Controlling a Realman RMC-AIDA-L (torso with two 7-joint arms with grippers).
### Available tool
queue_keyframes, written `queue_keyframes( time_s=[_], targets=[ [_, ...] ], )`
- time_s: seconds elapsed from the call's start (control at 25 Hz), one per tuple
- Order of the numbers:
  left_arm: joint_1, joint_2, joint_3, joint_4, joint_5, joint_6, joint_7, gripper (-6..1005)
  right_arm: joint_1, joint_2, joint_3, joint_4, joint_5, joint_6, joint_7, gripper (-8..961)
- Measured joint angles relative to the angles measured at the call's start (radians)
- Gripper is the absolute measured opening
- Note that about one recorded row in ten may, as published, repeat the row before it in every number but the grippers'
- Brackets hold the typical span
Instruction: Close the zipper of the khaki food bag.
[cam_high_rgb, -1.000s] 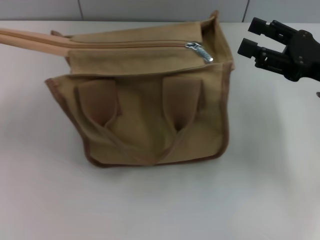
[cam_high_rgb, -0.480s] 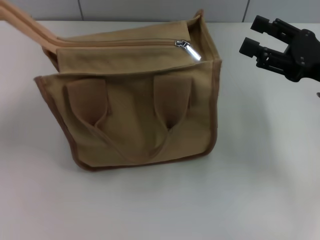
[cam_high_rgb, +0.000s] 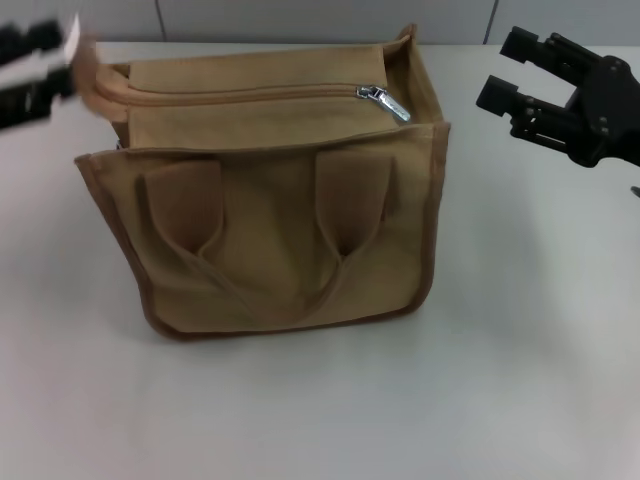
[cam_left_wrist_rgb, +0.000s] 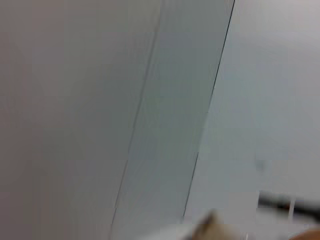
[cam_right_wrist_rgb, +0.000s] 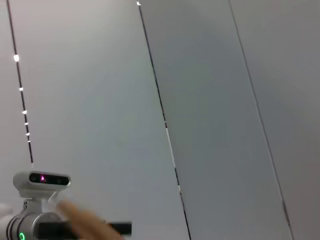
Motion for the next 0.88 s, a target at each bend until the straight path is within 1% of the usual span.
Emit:
queue_keyframes(
  time_s=[0.04,0.08,0.16,0.2,0.24,0.28,0.32,0.4,0.52,0.56,0.6,0.68,0.72,0.76,0.84,0.88],
  targets=[
    [0.037,0.014,0.013,0.084,0.086,-0.003,0.003,835,0.000,0.000,0.000,0.000,0.000,0.000,0.000,811],
    [0.055,0.016,0.013,0.134,0.113,-0.004,-0.011,835,0.002,0.000,0.003,0.007,0.000,0.000,-0.022,811],
    [0.055,0.016,0.013,0.134,0.113,-0.004,-0.011,835,0.005,0.000,0.006,0.014,0.001,0.004,-0.053,811],
    [0.069,0.019,0.013,0.187,0.140,-0.004,-0.027,835,0.008,0.002,0.006,0.016,0.001,0.007,-0.067,811],
    [0.079,0.034,0.010,0.300,0.190,-0.005,-0.074,834,0.011,0.003,0.005,0.017,0.001,0.008,-0.074,811],
    [0.079,0.050,0.006,0.342,0.210,0.005,-0.103,834,0.016,0.003,0.005,0.022,0.001,0.008,-0.077,811],
    [0.079,0.050,0.006,0.342,0.210,0.005,-0.103,834,0.021,0.003,0.005,0.033,0.001,0.008,-0.078,811],
    [0.075,0.081,-0.004,0.350,0.216,0.042,-0.142,834,0.031,0.003,0.006,0.057,0.001,0.015,-0.084,811],
    [0.081,0.081,-0.046,0.357,0.210,0.042,-0.131,833,0.040,0.002,0.005,0.073,0.001,0.037,-0.099,811],
    [0.081,0.081,-0.046,0.357,0.210,0.042,-0.131,833,0.040,0.002,0.005,0.073,0.001,0.037,-0.099,811],
    [0.089,0.082,-0.070,0.373,0.209,0.045,-0.127,833,0.040,0.002,0.004,0.073,0.001,0.037,-0.098,811],
    [0.098,0.100,-0.080,0.365,0.185,0.075,-0.146,833,0.037,-0.002,0.006,0.076,0.001,0.036,-0.091,811],
    [0.098,0.100,-0.080,0.365,0.185,0.075,-0.146,833,0.035,-0.003,0.006,0.077,0.001,0.034,-0.089,811],
    [0.104,0.116,-0.054,0.329,0.121,0.101,-0.177,833,0.034,-0.003,0.006,0.078,0.001,0.033,-0.088,811],
    [0.125,0.117,0.014,0.304,0.015,0.104,-0.186,833,0.030,-0.003,0.005,0.077,0.001,0.029,-0.087,811],
    [0.131,0.117,0.032,0.299,-0.011,0.104,-0.187,833,0.026,-0.003,0.004,0.077,0.001,0.024,-0.085,811]
  ],
)
